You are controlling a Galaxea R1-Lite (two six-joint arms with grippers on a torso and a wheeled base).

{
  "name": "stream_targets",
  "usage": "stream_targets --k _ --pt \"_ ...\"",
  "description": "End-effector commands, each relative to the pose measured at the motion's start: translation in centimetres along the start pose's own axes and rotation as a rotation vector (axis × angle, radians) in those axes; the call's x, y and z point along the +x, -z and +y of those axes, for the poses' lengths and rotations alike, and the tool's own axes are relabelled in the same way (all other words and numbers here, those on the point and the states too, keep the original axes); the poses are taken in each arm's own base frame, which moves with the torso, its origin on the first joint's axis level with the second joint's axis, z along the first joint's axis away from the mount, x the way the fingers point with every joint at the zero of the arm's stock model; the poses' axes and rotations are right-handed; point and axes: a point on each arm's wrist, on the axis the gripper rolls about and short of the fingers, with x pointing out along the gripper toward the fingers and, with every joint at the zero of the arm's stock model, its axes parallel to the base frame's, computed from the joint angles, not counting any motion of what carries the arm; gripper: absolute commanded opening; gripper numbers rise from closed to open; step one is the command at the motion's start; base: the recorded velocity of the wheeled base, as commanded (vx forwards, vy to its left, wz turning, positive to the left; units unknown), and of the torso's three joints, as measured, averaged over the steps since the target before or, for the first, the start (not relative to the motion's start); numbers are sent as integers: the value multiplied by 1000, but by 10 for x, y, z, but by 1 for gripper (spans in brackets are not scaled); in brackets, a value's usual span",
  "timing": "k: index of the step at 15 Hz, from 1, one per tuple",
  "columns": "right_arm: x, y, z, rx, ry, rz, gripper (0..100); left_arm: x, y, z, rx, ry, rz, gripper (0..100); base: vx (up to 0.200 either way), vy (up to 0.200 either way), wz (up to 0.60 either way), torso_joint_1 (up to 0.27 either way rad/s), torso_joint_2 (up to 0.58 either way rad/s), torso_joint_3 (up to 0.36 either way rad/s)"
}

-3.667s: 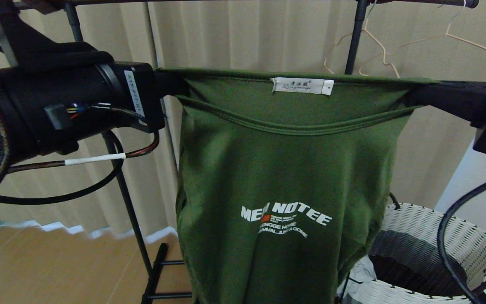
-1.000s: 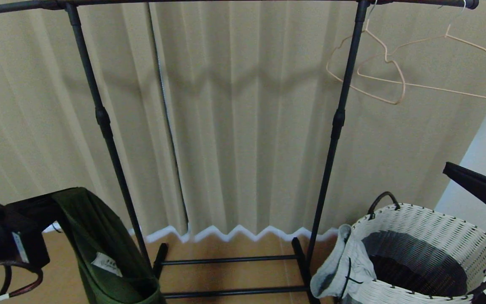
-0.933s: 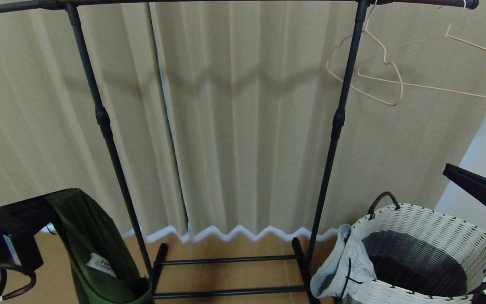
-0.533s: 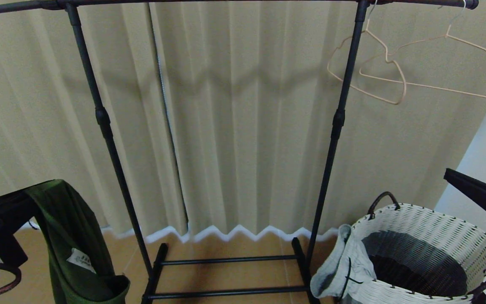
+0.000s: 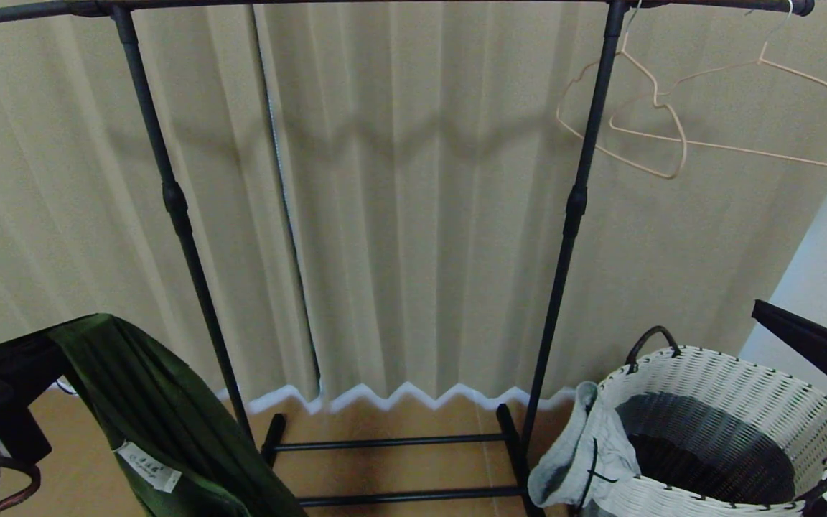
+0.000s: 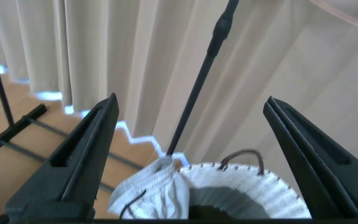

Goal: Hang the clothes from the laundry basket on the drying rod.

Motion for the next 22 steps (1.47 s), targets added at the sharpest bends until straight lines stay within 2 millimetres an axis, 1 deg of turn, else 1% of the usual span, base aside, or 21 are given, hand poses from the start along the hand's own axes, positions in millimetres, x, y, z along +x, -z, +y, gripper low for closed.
stream_targets --k 1,4,8,14,18,22 --pt "0 6 1 4 -4 19 100 0 4 0 3 1 16 0 0 0 0 0 0 0" --pt "0 6 1 6 -3 17 100 -2 7 -1 9 1 16 0 0 0 0 0 0 0" --pt "1 5 1 3 -3 16 100 -3 11 -1 30 2 29 0 0 0 0 52 -217 -255" --pt "2 3 0 2 -4 13 100 -4 14 -1 60 4 35 0 0 0 0 123 -502 -321" --pt "2 3 0 1 -4 14 100 -13 12 -2 67 -1 -4 0 0 0 0 165 -465 -306" --pt "2 4 0 -2 1 17 100 -14 13 -2 72 -3 -3 0 0 0 0 189 -483 -294"
